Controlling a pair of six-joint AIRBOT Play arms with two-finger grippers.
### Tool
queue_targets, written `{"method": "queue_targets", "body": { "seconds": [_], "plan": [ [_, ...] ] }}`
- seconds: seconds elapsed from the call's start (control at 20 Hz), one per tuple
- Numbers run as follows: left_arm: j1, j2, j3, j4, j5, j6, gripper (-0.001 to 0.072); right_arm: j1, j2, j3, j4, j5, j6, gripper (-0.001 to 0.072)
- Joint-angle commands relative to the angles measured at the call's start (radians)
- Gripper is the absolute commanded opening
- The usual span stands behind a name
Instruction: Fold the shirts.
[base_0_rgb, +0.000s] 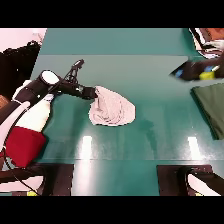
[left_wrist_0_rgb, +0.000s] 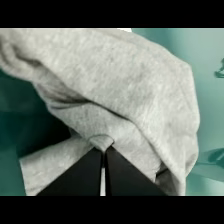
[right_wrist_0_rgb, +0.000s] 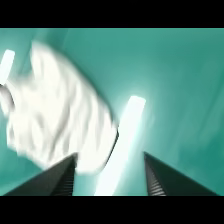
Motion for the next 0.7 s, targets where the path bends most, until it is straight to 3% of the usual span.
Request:
{"method": "queue_targets", "body": {
  "seconds": [0.0,0.15,0.25,0.55,0.6,0.65],
  "plan": [
    [0.016,0.004,0.027,0.077,-0.041,-0.008,0.0022,0.055,-0.048,-0.271,0.093,-0.066,0.021,0.0492],
    [0.016,0.004,0.027,0.078,-0.043,-0.008,0.0022,0.150,-0.178,-0.419,0.201,-0.191,0.019,0.0485],
    [0.016,0.004,0.027,0.079,-0.043,-0.008,0.0022,0.209,-0.258,-0.446,0.276,-0.268,0.000,0.0444],
    [0.016,0.004,0.027,0.079,-0.042,-0.007,0.0022,0.319,-0.436,-0.327,0.306,-0.312,-0.014,0.0427],
    [0.016,0.004,0.027,0.079,-0.043,-0.007,0.0022,0.327,-0.455,-0.304,0.303,-0.317,-0.014,0.0358],
    [0.016,0.004,0.027,0.082,-0.046,-0.007,0.0022,0.327,-0.468,-0.284,0.296,-0.315,-0.016,0.0183]
  ]
}}
